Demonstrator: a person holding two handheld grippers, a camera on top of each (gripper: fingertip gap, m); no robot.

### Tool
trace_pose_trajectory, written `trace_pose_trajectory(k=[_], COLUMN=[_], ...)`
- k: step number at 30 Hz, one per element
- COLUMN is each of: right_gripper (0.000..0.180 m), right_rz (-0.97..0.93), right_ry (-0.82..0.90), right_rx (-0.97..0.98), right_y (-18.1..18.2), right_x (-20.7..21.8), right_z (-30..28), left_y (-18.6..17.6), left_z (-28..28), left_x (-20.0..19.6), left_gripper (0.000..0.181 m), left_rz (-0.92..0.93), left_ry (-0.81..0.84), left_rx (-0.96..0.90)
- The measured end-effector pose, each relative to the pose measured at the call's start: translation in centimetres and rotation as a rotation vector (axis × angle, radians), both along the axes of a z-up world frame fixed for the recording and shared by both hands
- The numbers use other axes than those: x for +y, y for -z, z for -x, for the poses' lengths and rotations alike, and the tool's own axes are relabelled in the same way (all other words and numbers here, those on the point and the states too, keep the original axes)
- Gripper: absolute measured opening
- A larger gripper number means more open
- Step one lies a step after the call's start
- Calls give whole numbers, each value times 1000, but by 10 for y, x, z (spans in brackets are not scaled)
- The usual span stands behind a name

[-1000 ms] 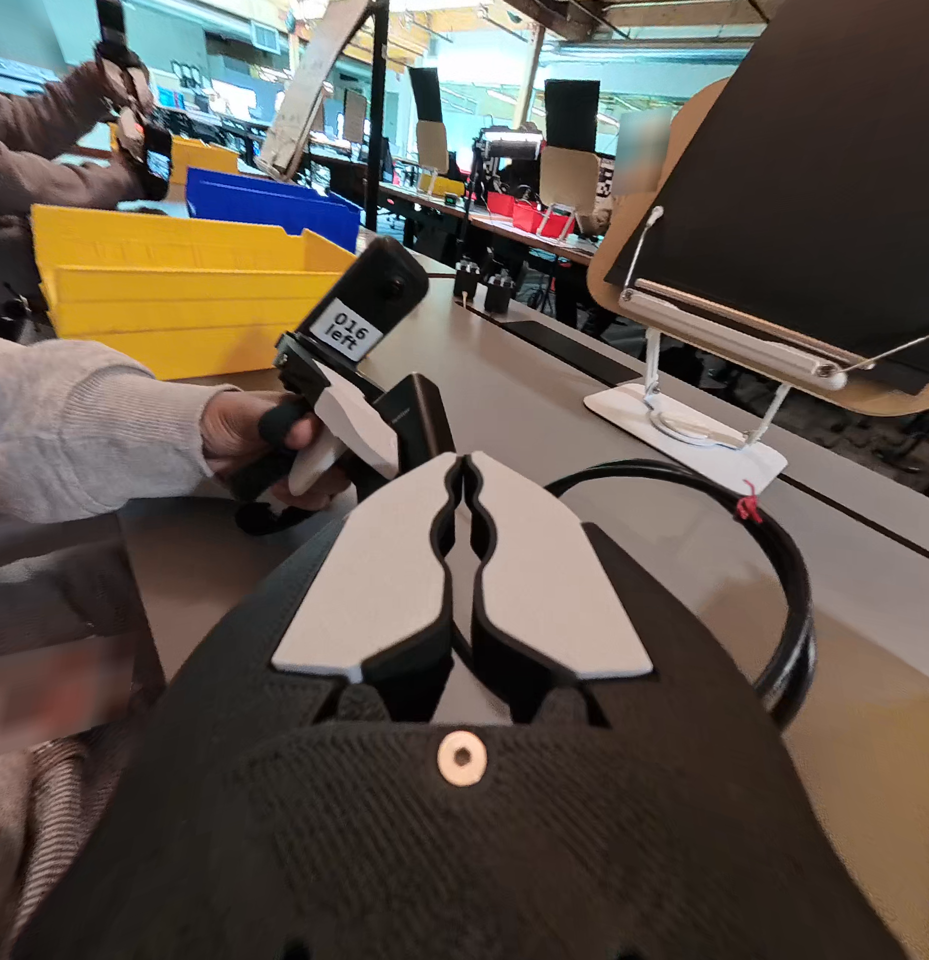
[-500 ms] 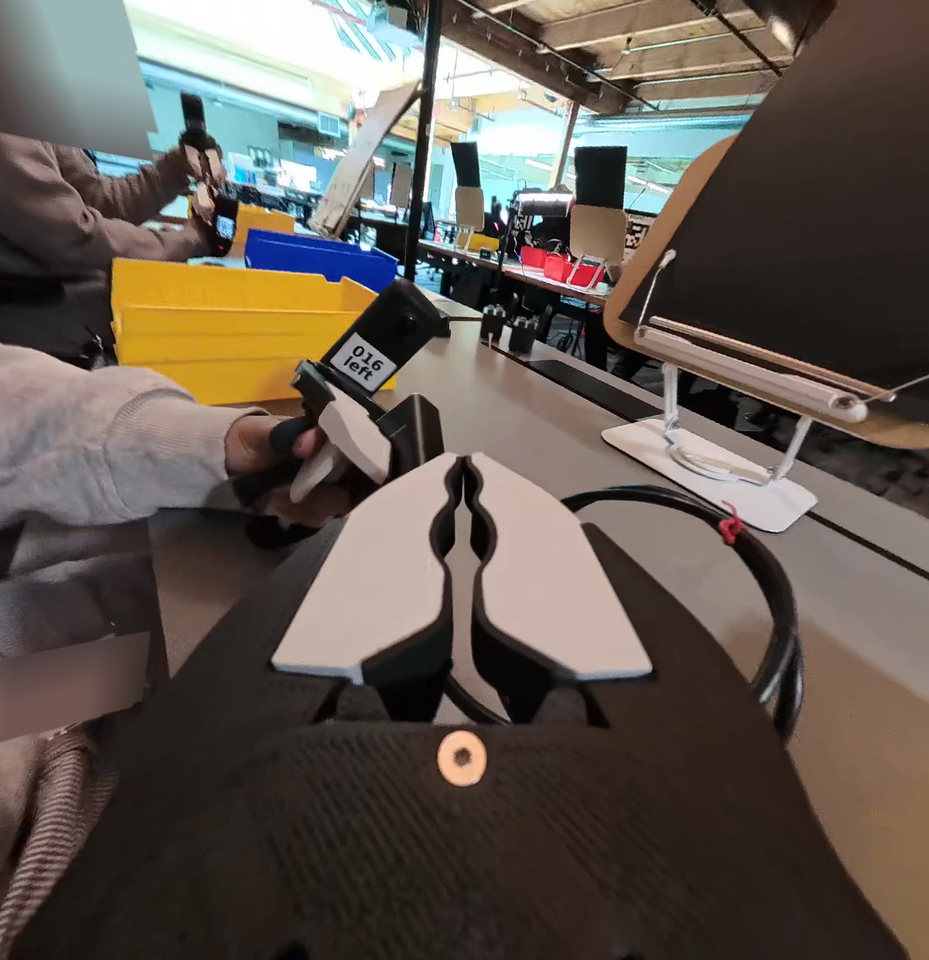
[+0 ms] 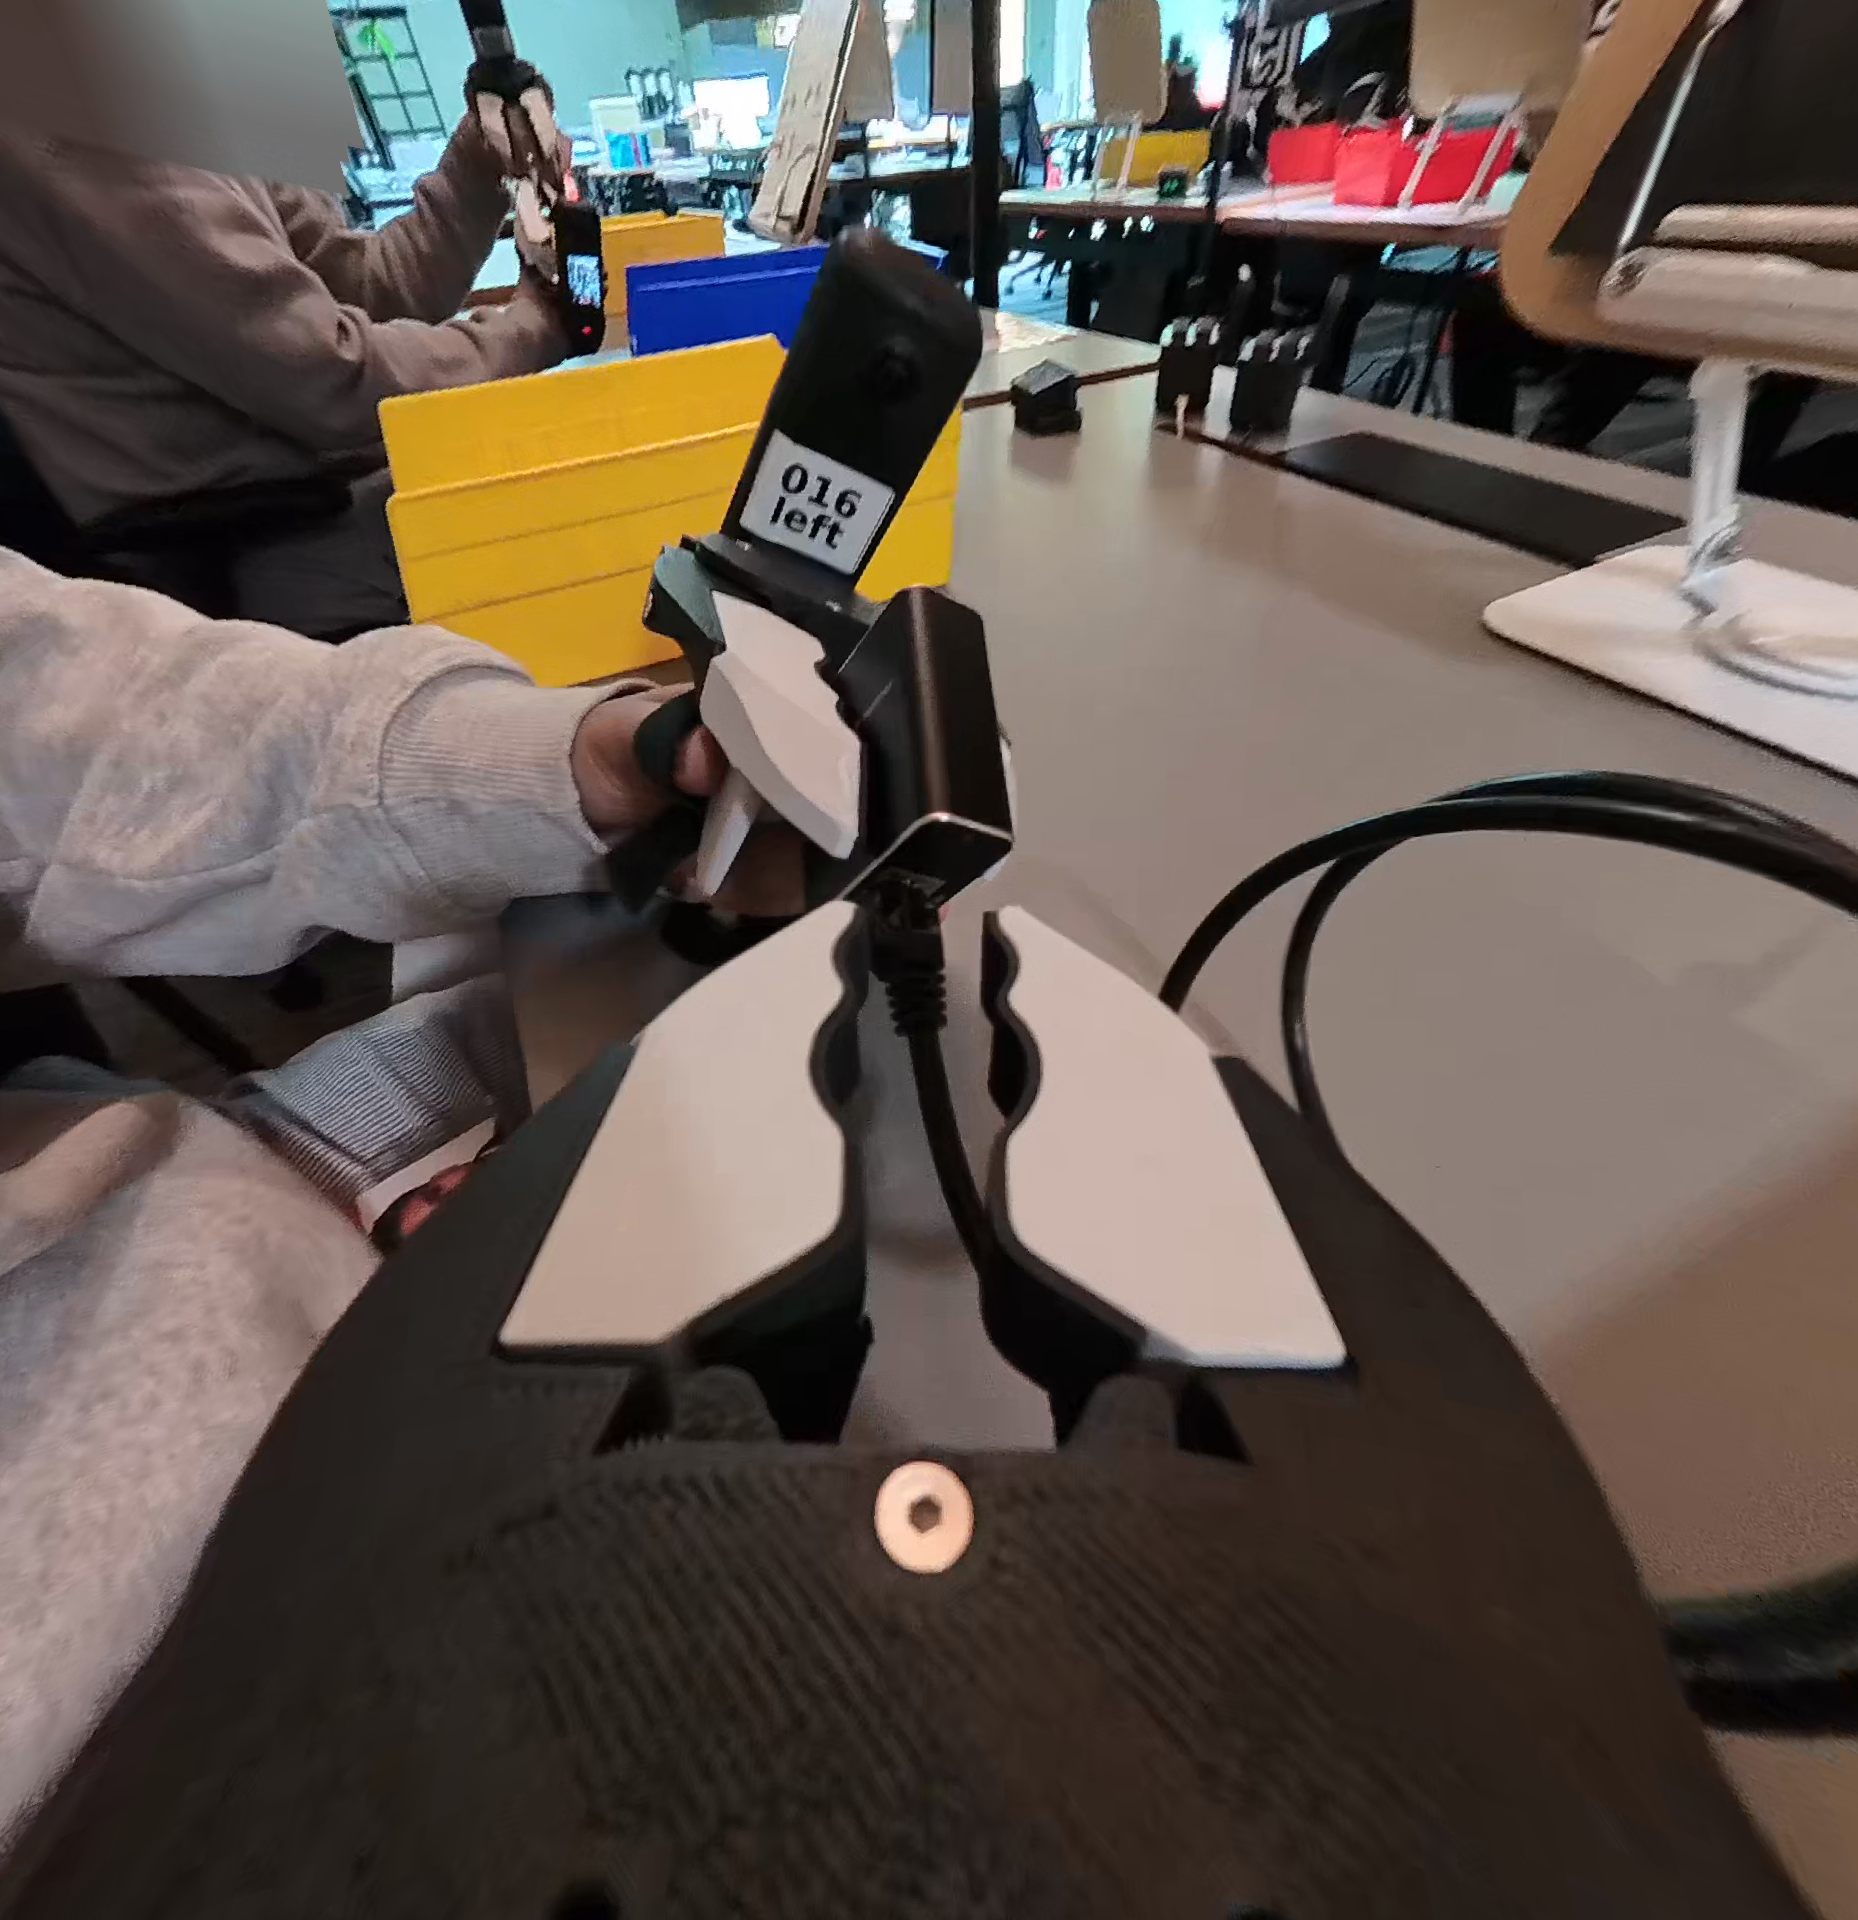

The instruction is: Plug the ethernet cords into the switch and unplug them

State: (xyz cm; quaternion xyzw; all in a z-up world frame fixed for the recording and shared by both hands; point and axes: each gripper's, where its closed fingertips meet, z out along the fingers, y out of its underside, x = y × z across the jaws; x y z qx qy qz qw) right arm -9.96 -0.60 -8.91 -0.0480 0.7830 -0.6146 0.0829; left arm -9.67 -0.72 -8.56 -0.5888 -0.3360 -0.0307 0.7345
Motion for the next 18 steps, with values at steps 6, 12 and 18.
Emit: trace_pose_trajectory(k=[6,12,18], right_gripper=[21,20,18], right_rz=[-46,-81,-100], right_ry=[-25,-27,-29], right_rx=[-1,41,81], right_y=[9,16,21], right_x=[-1,-2,-2], right_z=[-5,-7,-9], left_y=[1,2,3], left_z=[-1,-1,-2], left_x=[3,4,6], left_gripper=[25,25,25], left_rz=[15,23,44], left_ry=[14,16,19], left_rx=[-1,-5,-4])
